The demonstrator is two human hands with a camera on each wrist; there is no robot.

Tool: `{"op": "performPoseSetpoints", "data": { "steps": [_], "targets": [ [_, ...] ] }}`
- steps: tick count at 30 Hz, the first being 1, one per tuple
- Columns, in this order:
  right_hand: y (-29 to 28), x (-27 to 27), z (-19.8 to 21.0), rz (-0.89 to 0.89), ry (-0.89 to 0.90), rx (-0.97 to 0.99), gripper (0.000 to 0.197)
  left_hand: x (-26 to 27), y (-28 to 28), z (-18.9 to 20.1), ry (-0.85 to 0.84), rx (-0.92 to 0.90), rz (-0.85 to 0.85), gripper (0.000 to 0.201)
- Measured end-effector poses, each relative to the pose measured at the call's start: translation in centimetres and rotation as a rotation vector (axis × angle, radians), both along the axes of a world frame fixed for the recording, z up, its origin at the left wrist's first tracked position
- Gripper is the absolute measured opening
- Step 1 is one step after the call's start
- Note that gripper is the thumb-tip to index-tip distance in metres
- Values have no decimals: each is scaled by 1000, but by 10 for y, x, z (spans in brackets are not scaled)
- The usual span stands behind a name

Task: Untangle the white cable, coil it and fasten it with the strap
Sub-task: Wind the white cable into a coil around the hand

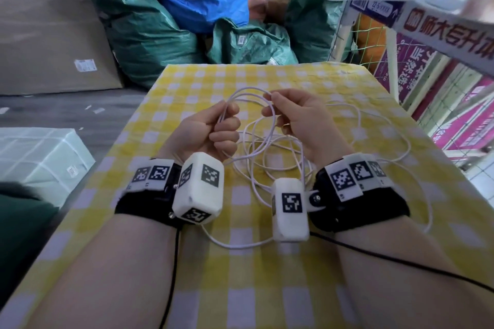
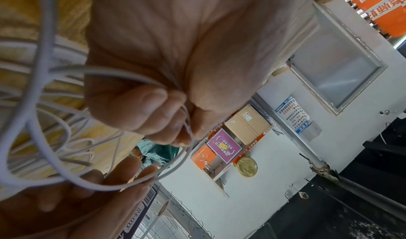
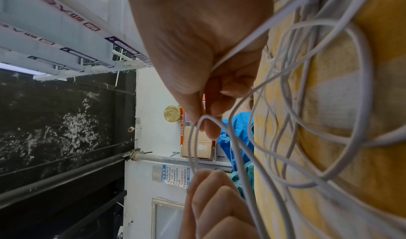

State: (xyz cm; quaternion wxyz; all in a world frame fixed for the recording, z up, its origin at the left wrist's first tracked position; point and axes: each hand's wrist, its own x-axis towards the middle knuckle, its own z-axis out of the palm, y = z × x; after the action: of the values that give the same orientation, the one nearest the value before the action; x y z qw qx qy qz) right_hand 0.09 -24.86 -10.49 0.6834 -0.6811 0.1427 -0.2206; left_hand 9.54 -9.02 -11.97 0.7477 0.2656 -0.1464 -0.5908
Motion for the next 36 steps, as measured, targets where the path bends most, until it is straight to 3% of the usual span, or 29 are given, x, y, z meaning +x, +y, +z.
{"op": "performPoseSetpoints", "data": {
  "steps": [5, 10, 15, 24, 36],
  "targets": [
    [5, -1, -2, 3, 25, -108, 10, 3, 3, 2, 25, -45, -94, 28],
    [8, -2, -3, 55, 19, -172, 11, -2, 4, 6, -137, 50, -7, 32],
    [9, -1, -3, 66, 15, -195, 16, -6, 3, 11, -171, 97, 80, 27],
    [5, -7, -4, 82, 27, -141, 21, -10, 2, 9, -186, 171, 248, 41],
    [3, -11, 0, 97, 83, -64, 30, -2, 8, 9, -97, 119, 305, 33]
  ]
}}
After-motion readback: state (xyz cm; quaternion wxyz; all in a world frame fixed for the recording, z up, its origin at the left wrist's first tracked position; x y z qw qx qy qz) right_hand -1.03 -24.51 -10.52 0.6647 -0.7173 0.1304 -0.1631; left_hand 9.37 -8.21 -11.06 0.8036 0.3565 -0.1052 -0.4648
